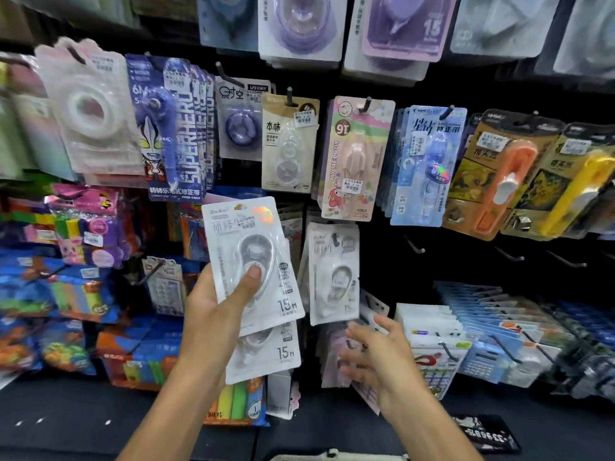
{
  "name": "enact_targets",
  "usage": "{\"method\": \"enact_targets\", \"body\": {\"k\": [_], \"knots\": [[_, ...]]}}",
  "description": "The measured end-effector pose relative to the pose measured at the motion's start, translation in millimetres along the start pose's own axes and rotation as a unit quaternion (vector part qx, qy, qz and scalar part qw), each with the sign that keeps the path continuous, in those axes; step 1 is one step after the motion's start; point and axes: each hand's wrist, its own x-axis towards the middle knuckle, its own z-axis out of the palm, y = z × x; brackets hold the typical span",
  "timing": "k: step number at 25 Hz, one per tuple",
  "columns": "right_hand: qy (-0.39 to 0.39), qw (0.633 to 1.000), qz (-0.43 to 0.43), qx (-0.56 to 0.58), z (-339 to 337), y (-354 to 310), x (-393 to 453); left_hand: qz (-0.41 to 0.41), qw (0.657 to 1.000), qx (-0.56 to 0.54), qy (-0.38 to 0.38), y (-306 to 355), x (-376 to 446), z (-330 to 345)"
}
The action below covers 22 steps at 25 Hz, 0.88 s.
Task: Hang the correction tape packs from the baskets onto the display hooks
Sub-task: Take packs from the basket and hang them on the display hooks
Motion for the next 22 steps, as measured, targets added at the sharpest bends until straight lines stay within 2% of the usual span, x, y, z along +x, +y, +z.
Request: {"method": "enact_targets", "body": {"k": [2,4,7,13,15,19,22], "knots": [[-0.01,0.999,-0.046,-0.014,5,0,-5,-0.007,1.0,0.005,-0.023,-2,1,0],[-0.066,0.992,-0.104,-0.016,14,-7,-12,-0.021,0.998,0.016,-0.063,-4,1,3],[-0.156,0.979,-0.133,-0.013,29,-20,-13,-0.042,0.989,0.04,-0.133,-7,-1,8],[-0.073,0.992,-0.094,0.041,27,-14,0,-0.116,0.972,0.019,-0.202,-9,1,0],[-0.04,0.993,-0.106,0.021,17,-12,3,-0.107,0.98,0.032,-0.165,-9,2,-1],[0.0,0.984,-0.155,-0.089,0,-7,5,-0.077,0.997,0.029,-0.012,-7,10,-7],[0.059,0.964,-0.203,-0.162,1,-5,1,-0.053,0.998,0.012,0.03,-4,12,-10]]}}
